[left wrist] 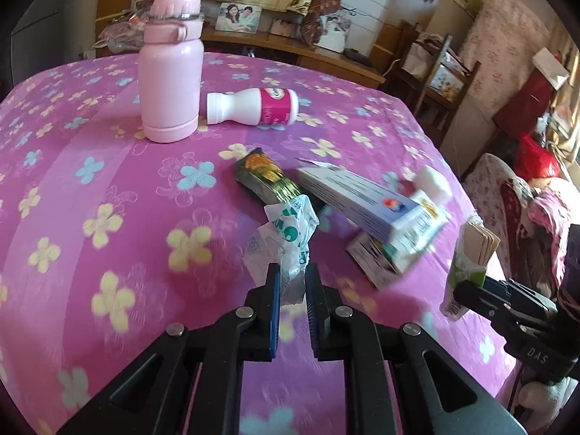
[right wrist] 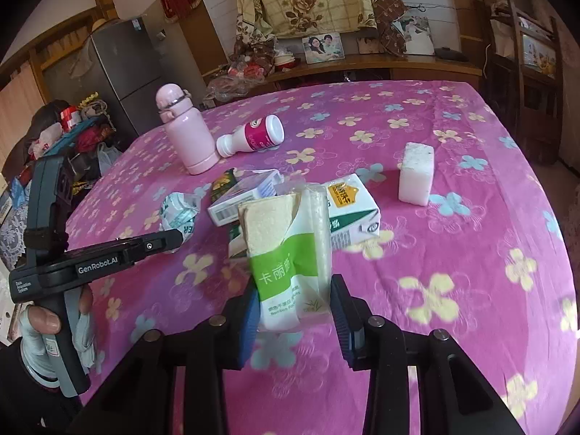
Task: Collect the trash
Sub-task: 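Grasp the green-printed tissue pack with right tool while left tool grasps clear wrapper, then carry the tissue pack and clear wrapper over the white bin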
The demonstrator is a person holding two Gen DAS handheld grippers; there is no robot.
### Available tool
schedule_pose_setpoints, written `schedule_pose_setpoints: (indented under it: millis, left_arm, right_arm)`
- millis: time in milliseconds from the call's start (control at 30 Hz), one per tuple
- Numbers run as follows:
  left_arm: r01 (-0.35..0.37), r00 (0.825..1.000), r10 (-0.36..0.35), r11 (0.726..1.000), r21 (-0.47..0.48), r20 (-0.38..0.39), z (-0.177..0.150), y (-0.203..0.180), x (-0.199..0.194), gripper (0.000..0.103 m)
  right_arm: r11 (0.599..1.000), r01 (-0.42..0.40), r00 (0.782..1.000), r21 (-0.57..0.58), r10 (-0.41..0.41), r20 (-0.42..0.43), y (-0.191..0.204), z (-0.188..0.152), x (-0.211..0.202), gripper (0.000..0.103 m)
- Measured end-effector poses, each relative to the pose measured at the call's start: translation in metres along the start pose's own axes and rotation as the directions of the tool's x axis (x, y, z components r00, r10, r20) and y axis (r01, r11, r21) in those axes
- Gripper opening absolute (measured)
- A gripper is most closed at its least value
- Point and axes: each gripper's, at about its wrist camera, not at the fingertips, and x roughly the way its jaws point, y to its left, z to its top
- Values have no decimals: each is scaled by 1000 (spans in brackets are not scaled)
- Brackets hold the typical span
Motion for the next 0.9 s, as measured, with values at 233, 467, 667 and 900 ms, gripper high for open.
schedule_pose_setpoints:
  millis: [233, 467, 667, 900]
  left_arm:
    - [54, 998, -54, 998, 36, 9, -26, -23, -34, 13]
    - [74, 997, -75, 992, 99, 7, -49, -66, -51, 13]
    - [78, 997, -81, 984, 162, 10, -64, -103, -58, 13]
    - [122, 992, -124, 967, 225, -4, -74, -147, -61, 13]
  right_arm:
    - [1000, -6, 1000, 26, 6, 14, 5, -30, -44, 40]
    - [998, 25, 999, 50, -26, 28, 0, -54, -84, 40]
    - [995, 63, 997, 79, -66, 37, -14, -71, -111, 40]
    - [984, 108, 992, 139, -117, 54, -39, -87, -143, 40]
